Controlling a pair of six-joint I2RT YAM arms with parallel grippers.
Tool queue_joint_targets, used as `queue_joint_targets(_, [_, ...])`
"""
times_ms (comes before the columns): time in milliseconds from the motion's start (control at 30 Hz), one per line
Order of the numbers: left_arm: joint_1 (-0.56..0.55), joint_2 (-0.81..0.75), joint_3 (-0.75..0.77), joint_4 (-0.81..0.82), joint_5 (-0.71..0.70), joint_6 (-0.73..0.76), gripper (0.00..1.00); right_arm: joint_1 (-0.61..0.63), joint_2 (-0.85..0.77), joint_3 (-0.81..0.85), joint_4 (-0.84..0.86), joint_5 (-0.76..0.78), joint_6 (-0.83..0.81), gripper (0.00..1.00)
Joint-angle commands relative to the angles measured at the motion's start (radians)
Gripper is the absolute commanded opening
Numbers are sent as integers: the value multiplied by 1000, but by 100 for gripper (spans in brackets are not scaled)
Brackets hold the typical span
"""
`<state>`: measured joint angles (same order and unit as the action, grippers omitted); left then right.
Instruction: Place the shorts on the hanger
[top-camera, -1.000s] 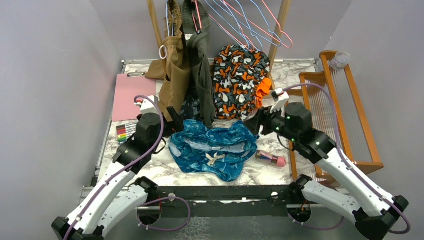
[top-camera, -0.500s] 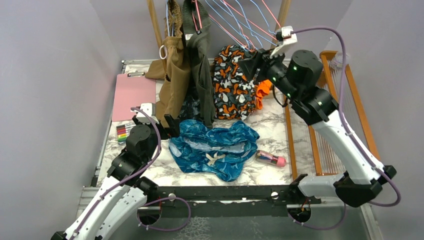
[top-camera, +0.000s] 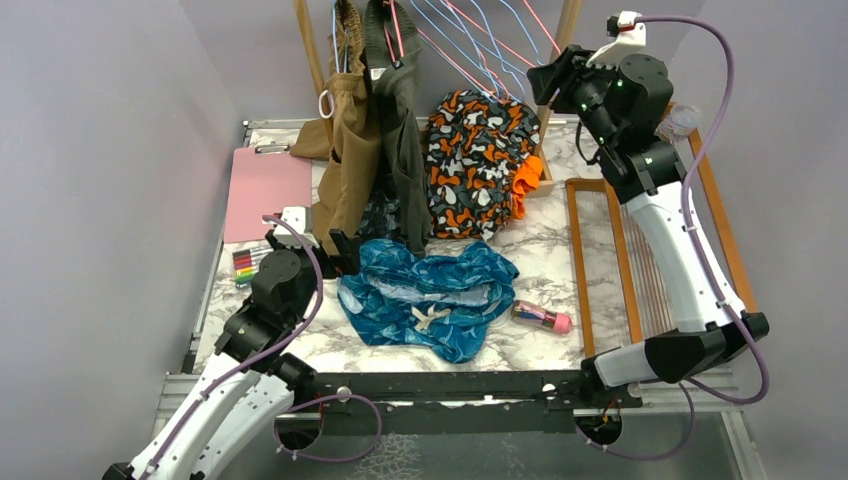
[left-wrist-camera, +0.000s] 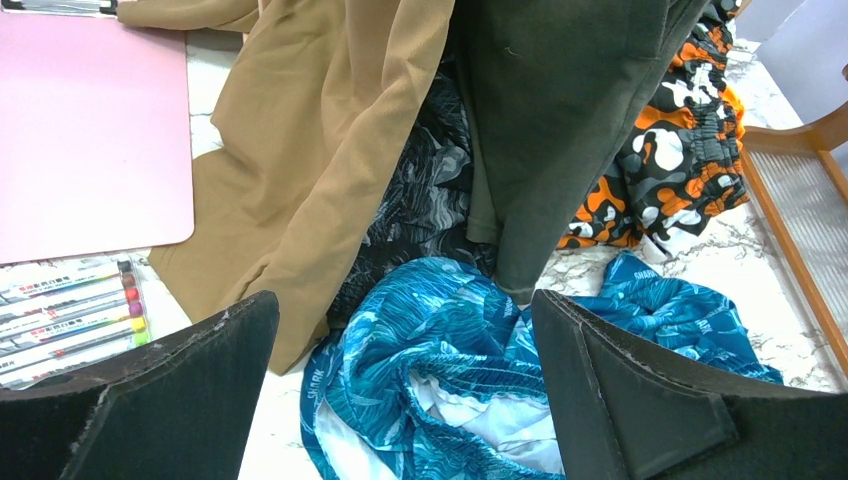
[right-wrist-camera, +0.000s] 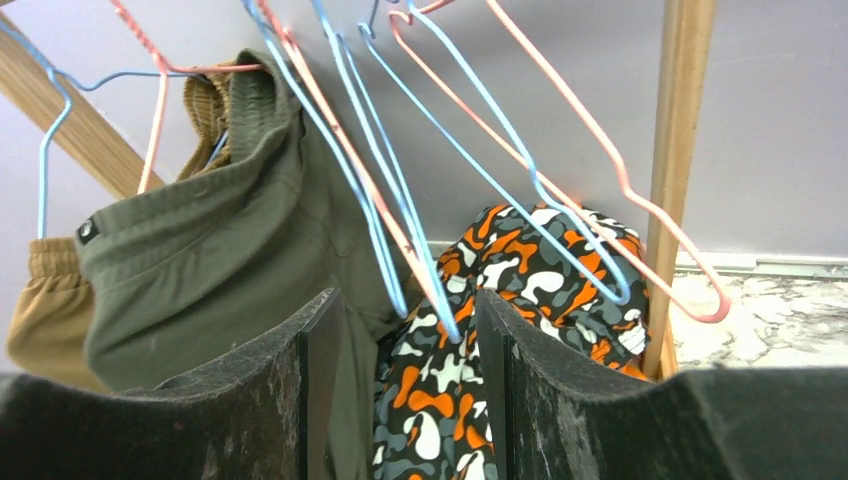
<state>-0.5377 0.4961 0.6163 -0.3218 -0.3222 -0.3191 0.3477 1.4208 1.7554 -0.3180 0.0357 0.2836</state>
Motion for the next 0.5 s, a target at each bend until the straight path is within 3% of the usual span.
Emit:
queue_joint_targets(0, [3,6,-4,35,30,17,99,-32,16,-61,139,-145,-6,55])
queue_joint_targets(300, [4,31,-6,45,46,26,99,-32,-19,-224,360,-270,21,56])
queue_joint_targets(467, [4,47,-5,45,52,26,99,-30,-17,-238,358,-362,54,57])
